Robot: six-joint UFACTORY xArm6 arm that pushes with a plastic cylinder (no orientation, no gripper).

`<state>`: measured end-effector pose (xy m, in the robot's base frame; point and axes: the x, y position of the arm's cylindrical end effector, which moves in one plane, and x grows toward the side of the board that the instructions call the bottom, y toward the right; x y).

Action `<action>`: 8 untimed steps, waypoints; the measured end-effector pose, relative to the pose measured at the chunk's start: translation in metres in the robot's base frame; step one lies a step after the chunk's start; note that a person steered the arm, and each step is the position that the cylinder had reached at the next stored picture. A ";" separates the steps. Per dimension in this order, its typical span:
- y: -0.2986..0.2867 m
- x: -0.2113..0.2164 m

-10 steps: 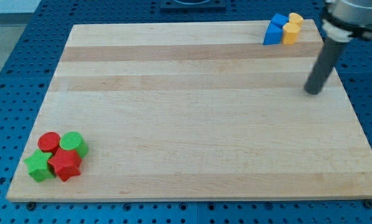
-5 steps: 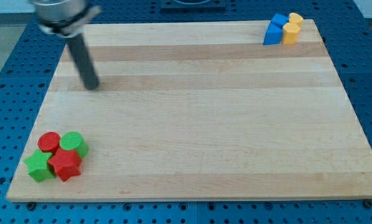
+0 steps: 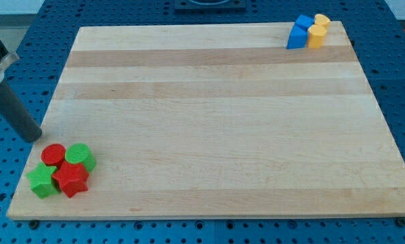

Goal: Move your arm towards bottom left

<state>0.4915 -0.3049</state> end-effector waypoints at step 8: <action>0.043 0.095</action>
